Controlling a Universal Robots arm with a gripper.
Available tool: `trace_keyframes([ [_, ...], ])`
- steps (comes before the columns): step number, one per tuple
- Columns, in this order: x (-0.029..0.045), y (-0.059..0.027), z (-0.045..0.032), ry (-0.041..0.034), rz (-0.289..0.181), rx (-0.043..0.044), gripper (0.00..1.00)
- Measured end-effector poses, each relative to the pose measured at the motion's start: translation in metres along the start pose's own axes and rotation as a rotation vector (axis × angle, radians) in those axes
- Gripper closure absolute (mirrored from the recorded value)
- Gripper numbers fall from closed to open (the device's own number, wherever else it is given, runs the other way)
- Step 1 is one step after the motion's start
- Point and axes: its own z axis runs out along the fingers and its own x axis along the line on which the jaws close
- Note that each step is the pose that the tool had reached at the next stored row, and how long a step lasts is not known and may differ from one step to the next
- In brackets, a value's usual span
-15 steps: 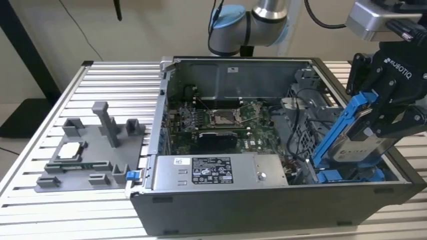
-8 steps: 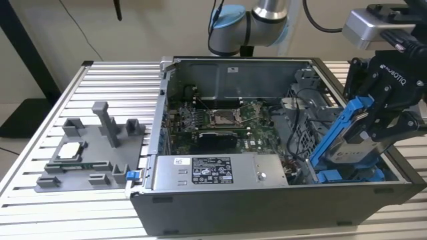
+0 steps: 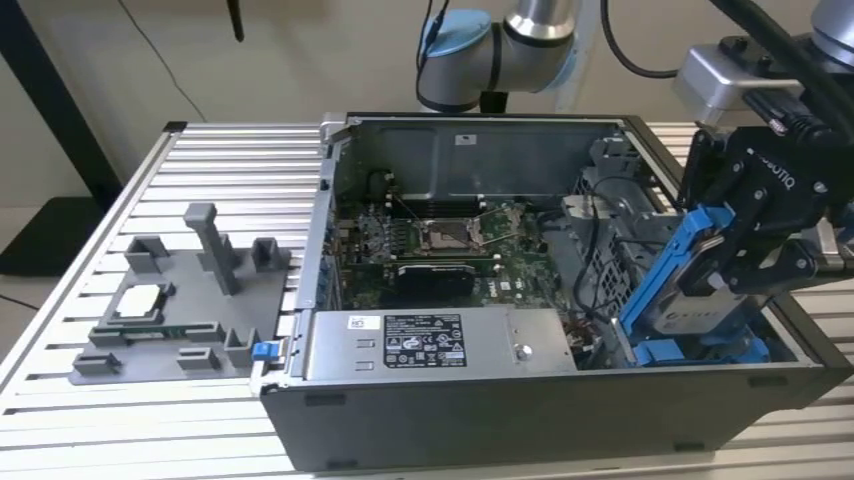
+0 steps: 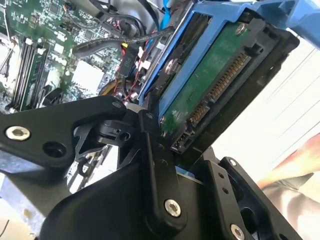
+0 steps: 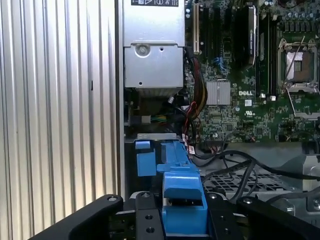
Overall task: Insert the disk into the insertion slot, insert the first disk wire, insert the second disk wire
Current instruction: 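Insert the disk into the insertion slot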
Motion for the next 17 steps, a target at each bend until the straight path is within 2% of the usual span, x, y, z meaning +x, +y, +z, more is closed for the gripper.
trace_keyframes([
  [5, 0.0006, -0.0004, 0.0091, -0.001, 0.0, 0.0004, 1.0],
  [10, 0.0009, -0.0006, 0.0149, -0.0009, 0.0, 0.0007, 1.0],
  [17, 0.0008, -0.0007, 0.0158, -0.0025, 0.0, 0.0008, 1.0],
])
